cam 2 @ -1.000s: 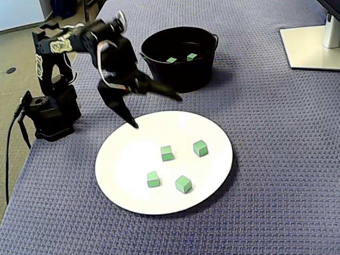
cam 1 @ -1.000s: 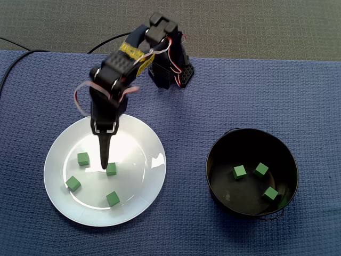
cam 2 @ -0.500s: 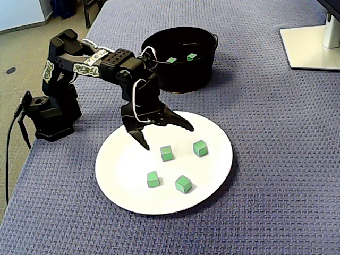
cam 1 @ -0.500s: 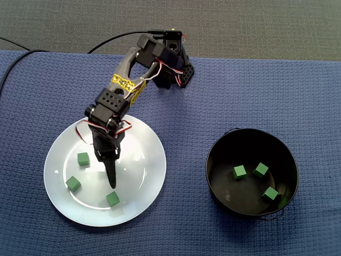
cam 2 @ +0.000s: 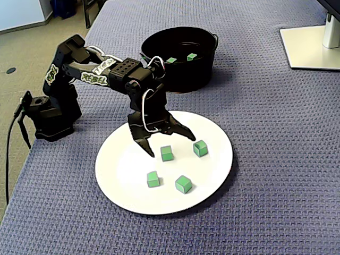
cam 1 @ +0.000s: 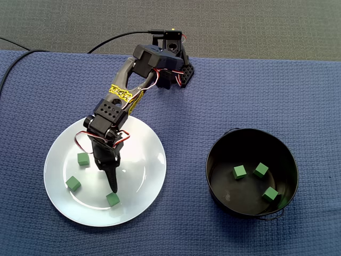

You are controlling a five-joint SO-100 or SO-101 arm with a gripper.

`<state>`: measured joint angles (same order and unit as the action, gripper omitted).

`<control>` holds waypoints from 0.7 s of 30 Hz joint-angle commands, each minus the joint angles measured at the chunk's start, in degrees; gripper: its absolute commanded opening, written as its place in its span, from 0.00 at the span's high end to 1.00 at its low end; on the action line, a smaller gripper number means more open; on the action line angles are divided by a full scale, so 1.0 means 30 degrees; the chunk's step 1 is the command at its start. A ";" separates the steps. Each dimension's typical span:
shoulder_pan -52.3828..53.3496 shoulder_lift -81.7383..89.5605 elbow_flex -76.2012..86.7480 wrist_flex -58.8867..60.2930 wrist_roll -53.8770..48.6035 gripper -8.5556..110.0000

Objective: Pick up the items on the white plate and put them in the black container.

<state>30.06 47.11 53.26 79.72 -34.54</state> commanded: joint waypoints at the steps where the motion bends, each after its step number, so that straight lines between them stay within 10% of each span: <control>1: -0.0029 0.0088 -0.1230 -0.0264 -0.0205 0.60; 21: 0.0234 -0.0029 -0.0176 -0.1670 -0.0469 0.86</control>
<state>30.06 46.23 52.38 76.73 -35.42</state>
